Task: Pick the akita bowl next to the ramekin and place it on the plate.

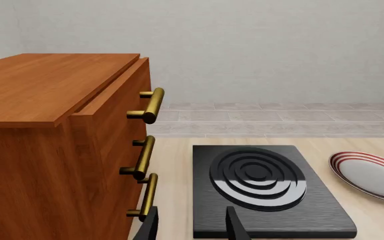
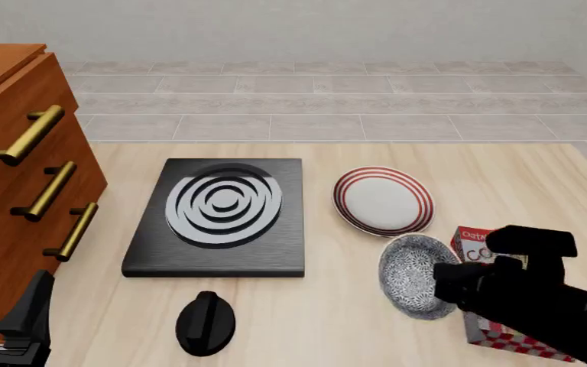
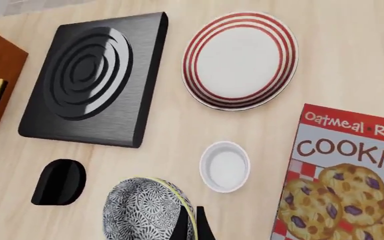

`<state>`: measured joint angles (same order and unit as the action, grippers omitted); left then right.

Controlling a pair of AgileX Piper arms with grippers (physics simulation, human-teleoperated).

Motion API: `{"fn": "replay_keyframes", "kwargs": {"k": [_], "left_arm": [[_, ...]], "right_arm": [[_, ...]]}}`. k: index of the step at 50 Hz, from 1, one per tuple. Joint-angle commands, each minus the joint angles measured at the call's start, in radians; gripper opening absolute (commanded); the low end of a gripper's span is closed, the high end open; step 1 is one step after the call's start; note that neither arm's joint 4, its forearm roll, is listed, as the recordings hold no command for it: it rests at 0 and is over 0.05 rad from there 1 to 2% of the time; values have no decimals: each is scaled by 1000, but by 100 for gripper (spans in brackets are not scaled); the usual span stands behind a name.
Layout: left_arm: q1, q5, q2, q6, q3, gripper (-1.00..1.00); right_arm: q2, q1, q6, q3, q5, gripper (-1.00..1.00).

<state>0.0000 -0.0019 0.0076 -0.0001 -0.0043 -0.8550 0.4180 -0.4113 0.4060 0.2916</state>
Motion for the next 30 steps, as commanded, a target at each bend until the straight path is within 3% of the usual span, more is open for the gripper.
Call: {"fn": "replay_keyframes", "kwargs": {"k": [1,11,22,30], "left_arm": [[0,0,0,0,0,100],[0,0,1,0,0,100],[-1,0,3,1,0,100],[-2,-1,4,1,0,100]], "right_arm": [[-37,-36,-17,26,-19,-100],[-64,-62,-35,52,-25,-100],[-115,-95,16,83,-20,-100],[-171,-106,-8,104,-31,-100]]}}
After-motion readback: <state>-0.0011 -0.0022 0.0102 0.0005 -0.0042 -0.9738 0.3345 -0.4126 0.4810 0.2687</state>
